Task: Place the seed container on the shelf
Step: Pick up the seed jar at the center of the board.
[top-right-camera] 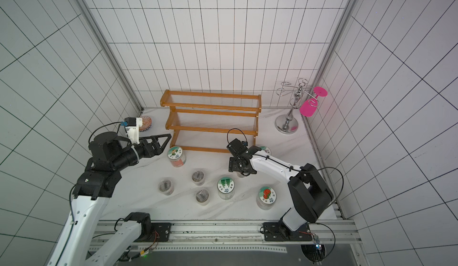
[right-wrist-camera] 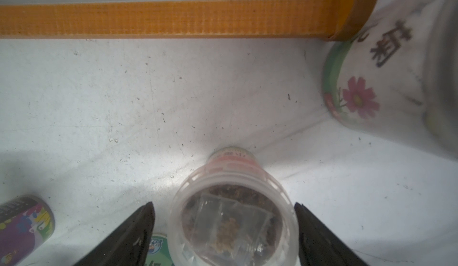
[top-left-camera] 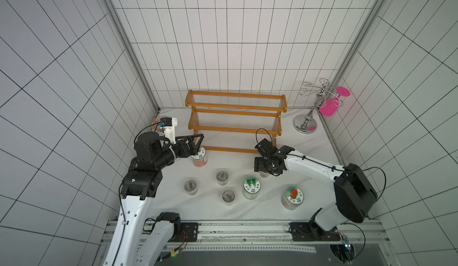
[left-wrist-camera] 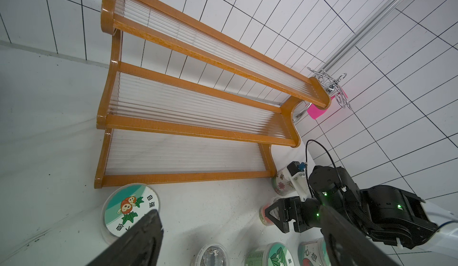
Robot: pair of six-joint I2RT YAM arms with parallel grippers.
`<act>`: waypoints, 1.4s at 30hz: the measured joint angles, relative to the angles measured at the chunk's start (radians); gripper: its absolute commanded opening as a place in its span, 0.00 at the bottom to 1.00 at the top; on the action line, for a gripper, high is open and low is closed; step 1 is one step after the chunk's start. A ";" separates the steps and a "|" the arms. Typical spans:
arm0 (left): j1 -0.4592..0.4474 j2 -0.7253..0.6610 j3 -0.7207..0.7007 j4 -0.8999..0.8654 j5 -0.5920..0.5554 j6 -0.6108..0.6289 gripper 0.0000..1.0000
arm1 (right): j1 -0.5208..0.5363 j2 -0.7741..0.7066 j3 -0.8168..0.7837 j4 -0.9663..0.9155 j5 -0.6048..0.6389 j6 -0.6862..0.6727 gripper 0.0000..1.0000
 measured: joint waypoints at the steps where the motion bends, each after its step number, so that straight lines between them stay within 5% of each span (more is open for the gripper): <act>1: 0.000 0.000 -0.001 0.000 0.000 0.000 0.99 | 0.000 0.000 0.000 0.000 0.000 0.003 0.81; 8: -0.002 0.000 -0.002 0.000 0.000 0.000 0.99 | 0.006 -0.001 0.001 -0.008 0.005 0.005 0.63; 15: -0.070 0.000 -0.002 0.000 -0.015 0.011 0.99 | 0.013 -0.042 0.061 -0.150 0.011 -0.033 0.56; 32: -0.612 -0.047 -0.195 0.309 -0.135 0.174 0.99 | 0.022 -0.108 0.792 -0.617 -0.009 -0.277 0.51; 42: -0.668 0.009 -0.298 0.520 -0.039 0.243 0.99 | 0.095 -0.027 1.030 -0.774 -0.049 -0.370 0.50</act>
